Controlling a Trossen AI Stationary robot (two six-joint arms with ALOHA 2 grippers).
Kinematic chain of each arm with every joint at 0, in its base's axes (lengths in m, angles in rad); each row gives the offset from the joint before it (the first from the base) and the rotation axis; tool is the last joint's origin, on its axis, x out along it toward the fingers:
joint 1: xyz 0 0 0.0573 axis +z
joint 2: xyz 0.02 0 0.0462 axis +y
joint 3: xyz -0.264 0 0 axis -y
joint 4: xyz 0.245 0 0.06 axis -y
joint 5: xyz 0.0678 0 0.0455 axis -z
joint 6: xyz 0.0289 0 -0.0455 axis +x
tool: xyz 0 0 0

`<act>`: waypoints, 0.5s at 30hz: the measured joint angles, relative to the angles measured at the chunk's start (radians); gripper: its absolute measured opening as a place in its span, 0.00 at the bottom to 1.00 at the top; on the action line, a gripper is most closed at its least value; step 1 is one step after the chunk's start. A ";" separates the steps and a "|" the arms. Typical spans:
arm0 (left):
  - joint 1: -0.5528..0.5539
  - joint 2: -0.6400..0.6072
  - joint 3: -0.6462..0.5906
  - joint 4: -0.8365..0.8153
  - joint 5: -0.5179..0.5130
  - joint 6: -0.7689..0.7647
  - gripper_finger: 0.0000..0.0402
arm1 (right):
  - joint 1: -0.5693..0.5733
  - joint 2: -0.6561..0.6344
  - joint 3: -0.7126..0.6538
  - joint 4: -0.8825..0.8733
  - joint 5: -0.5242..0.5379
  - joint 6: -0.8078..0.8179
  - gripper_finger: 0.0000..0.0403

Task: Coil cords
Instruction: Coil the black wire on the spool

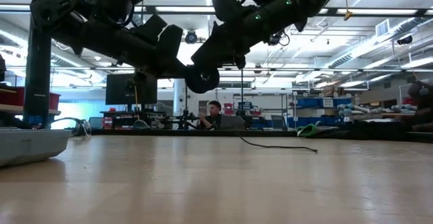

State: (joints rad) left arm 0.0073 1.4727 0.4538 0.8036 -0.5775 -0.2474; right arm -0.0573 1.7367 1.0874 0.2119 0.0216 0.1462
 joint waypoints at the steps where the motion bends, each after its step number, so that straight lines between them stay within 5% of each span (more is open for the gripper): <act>1: 0.000 0.000 0.000 0.005 -0.005 0.000 0.00 | 0.004 0.000 0.000 -0.007 0.000 -0.011 0.20; 15: -0.001 0.000 0.000 0.097 -0.047 -0.016 0.00 | 0.075 -0.003 -0.021 -0.040 0.050 -0.036 0.23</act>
State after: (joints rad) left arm 0.0067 1.4727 0.4538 0.9005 -0.6242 -0.2630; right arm 0.0179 1.7332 1.0659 0.1719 0.0718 0.1105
